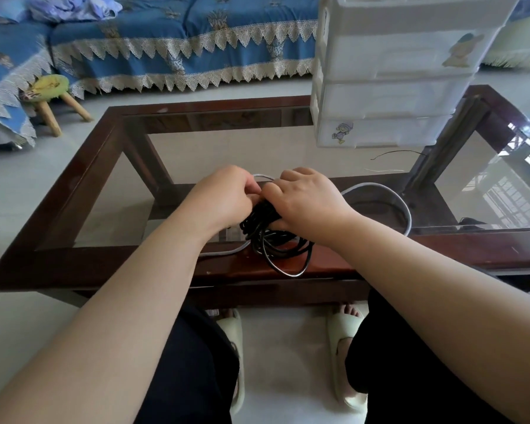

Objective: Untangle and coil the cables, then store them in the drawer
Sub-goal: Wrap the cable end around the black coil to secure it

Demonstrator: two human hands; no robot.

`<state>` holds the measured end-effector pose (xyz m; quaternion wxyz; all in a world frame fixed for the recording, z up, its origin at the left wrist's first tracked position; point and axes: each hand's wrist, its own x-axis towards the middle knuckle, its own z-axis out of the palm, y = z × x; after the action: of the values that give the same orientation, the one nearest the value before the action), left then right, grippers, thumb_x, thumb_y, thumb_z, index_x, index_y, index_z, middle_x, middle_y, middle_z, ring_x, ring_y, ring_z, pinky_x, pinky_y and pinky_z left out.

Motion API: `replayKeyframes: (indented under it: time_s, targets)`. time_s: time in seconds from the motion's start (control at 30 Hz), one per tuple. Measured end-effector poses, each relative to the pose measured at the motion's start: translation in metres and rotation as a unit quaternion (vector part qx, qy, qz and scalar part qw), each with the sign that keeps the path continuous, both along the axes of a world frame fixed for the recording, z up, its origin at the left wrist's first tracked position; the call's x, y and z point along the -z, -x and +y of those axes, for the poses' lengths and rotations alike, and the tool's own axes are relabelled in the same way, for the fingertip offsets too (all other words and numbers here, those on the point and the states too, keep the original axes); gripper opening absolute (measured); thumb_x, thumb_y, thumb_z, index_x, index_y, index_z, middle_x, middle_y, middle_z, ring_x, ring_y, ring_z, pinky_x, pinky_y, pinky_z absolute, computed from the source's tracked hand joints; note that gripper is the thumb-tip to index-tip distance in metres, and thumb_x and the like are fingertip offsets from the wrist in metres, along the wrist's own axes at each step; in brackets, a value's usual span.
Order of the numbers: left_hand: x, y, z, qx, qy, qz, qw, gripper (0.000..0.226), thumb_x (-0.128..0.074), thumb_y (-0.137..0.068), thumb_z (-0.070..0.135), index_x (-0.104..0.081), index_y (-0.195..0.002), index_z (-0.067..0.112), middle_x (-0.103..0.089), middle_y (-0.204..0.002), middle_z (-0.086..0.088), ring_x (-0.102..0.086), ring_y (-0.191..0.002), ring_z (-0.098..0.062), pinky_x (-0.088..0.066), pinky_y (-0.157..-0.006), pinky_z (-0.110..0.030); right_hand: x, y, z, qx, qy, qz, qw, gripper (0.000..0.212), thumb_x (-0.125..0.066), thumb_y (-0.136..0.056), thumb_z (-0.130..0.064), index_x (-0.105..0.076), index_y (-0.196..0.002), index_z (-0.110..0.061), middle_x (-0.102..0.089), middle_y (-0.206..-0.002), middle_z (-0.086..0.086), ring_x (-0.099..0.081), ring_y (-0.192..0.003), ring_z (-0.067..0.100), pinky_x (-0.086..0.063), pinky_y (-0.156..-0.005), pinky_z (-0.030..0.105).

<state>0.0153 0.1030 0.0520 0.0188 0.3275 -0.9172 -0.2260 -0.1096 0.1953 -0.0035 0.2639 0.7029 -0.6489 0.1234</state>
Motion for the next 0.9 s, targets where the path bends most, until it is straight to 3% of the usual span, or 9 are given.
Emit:
replayKeyframes:
  time_s: [0.13,0.23,0.33,0.57,0.73,0.9]
  targets:
    - [0.000,-0.001,0.006,0.051,0.164,-0.071,0.983,0.018,-0.052,-0.088,0.005,-0.061,-0.082,0.019,-0.051,-0.070,-0.001,-0.055,-0.082,-0.028,-0.039,-0.064,-0.034,0.000,-0.004,0.000,-0.003,-0.033,0.024,0.999,0.050,-0.086,-0.051,-0.039,-0.060,-0.080,-0.007,-0.063,-0.066,0.004,-0.061,-0.062,0.026,-0.051,-0.064,0.037]
    - [0.002,-0.005,0.005,0.107,0.219,-0.090,0.966,0.014,-0.048,-0.089,0.006,-0.056,-0.095,0.016,-0.046,-0.077,0.001,-0.051,-0.093,-0.027,-0.035,-0.068,-0.034,-0.002,-0.006,0.003,-0.007,-0.045,0.023,0.999,0.053,-0.086,-0.051,-0.040,-0.060,-0.082,-0.005,-0.062,-0.065,0.004,-0.060,-0.061,0.027,-0.050,-0.068,0.039]
    - [0.000,-0.006,0.002,0.163,0.241,-0.100,0.951,0.012,-0.046,-0.090,0.007,-0.044,-0.093,0.019,-0.045,-0.085,0.000,-0.050,-0.099,-0.025,-0.035,-0.069,-0.034,-0.004,-0.007,0.005,-0.003,-0.054,0.029,0.998,0.049,-0.083,-0.055,-0.041,-0.060,-0.081,-0.007,-0.061,-0.065,0.002,-0.060,-0.062,0.026,-0.048,-0.071,0.038]
    - [0.000,-0.010,-0.005,0.192,0.177,-0.137,0.956,0.008,-0.044,-0.095,0.015,-0.049,-0.092,0.020,-0.055,-0.082,0.001,-0.053,-0.078,-0.022,-0.047,-0.064,-0.039,-0.005,-0.007,0.012,-0.028,-0.082,-0.008,0.996,0.047,-0.079,-0.060,-0.043,-0.061,-0.085,-0.009,-0.063,-0.070,0.002,-0.061,-0.068,0.026,-0.047,-0.073,0.038]
    - [0.005,-0.010,-0.009,0.137,-0.010,-0.011,0.990,0.014,-0.048,-0.100,0.020,-0.057,-0.090,0.021,-0.061,-0.083,0.000,-0.056,-0.078,-0.020,-0.045,-0.067,-0.034,-0.011,-0.002,0.019,-0.015,-0.099,-0.113,0.989,0.057,-0.056,-0.067,-0.064,-0.063,-0.089,-0.012,-0.065,-0.073,0.000,-0.061,-0.070,0.024,-0.047,-0.068,0.035]
    - [0.012,-0.012,-0.006,0.126,0.020,0.036,0.991,0.013,-0.049,-0.099,0.019,-0.056,-0.087,0.020,-0.061,-0.081,0.001,-0.056,-0.076,-0.018,-0.045,-0.066,-0.037,-0.018,-0.009,0.019,0.038,-0.209,-0.257,0.943,0.069,-0.065,-0.065,-0.069,-0.061,-0.112,-0.018,-0.064,-0.092,-0.001,-0.056,-0.089,0.018,-0.044,-0.076,0.032]
